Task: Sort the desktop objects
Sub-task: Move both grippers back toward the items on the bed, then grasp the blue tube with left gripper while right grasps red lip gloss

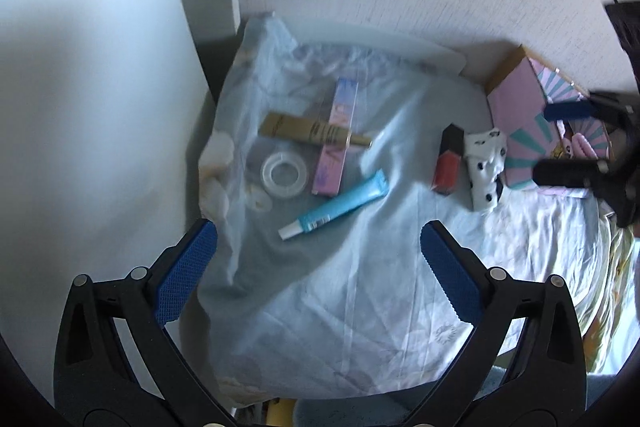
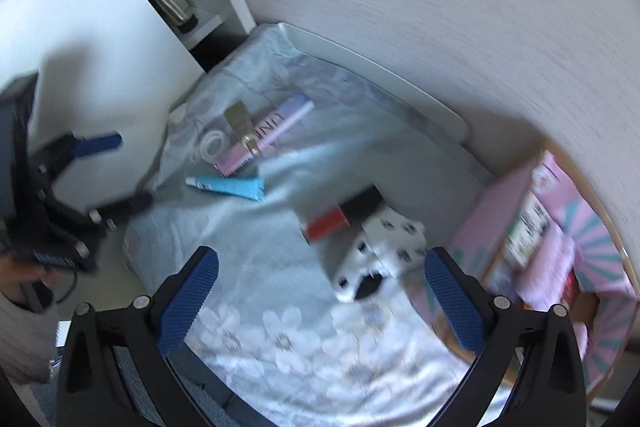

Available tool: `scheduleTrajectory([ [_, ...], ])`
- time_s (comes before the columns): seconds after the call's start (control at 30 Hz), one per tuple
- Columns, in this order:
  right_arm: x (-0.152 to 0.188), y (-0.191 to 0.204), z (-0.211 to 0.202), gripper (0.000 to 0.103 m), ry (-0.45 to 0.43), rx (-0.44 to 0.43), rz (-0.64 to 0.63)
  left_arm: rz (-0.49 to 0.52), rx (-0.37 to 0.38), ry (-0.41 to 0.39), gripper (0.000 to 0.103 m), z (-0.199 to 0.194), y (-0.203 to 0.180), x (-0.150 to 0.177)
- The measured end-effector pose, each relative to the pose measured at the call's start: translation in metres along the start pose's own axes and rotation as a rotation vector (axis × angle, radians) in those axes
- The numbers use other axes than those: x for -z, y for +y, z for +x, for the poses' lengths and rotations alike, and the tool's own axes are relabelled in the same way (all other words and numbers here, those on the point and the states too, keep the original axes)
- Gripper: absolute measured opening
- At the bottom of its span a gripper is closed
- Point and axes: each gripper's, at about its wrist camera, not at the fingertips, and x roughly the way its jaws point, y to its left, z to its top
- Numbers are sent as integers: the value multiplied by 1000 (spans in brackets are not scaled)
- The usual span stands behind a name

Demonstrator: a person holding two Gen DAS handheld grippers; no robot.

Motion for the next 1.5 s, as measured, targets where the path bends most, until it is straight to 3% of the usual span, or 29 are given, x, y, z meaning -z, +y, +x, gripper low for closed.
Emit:
scheduleTrajectory([
  [0.1, -17, 4, 21, 103, 44, -3, -34, 12, 5, -13, 97, 8, 1, 7],
  [0.23, -28, 3, 52, 103, 126, 53, -89, 112, -26, -37, 86, 23, -7, 8],
  [0.33, -28, -8, 73, 100, 179, 26, -33, 196, -68, -25, 72, 41, -14, 4],
  [0.43, -24, -17, 88, 95, 212, -17, 37, 211, -54, 8, 63, 58, -14, -1],
  [0.53, -22, -22, 99, 94, 234, -4, 74, 218, -46, 31, 52, 67, -14, -1],
  [0.7, -23, -26, 107, 92, 246, -9, 100, 220, -47, 94, 52, 79, -14, 2],
  [0.83, -26, -23, 113, 76, 253, -5, 87, 207, -35, 100, 52, 78, -11, 3],
  [1.0, -29, -18, 119, 68, 256, 6, 83, 230, -38, 110, 51, 79, -13, 3],
  [1.13, -28, -8, 123, 54, 261, 4, 48, 225, -6, 118, 35, 78, -10, 4],
  [1.23, -26, 0, 126, 46, 265, -27, 29, 202, 31, 117, 30, 74, -7, 3],
  [1.5, -20, 12, 130, 43, 254, 2, -14, 206, 40, 136, 29, 78, -5, 0],
])
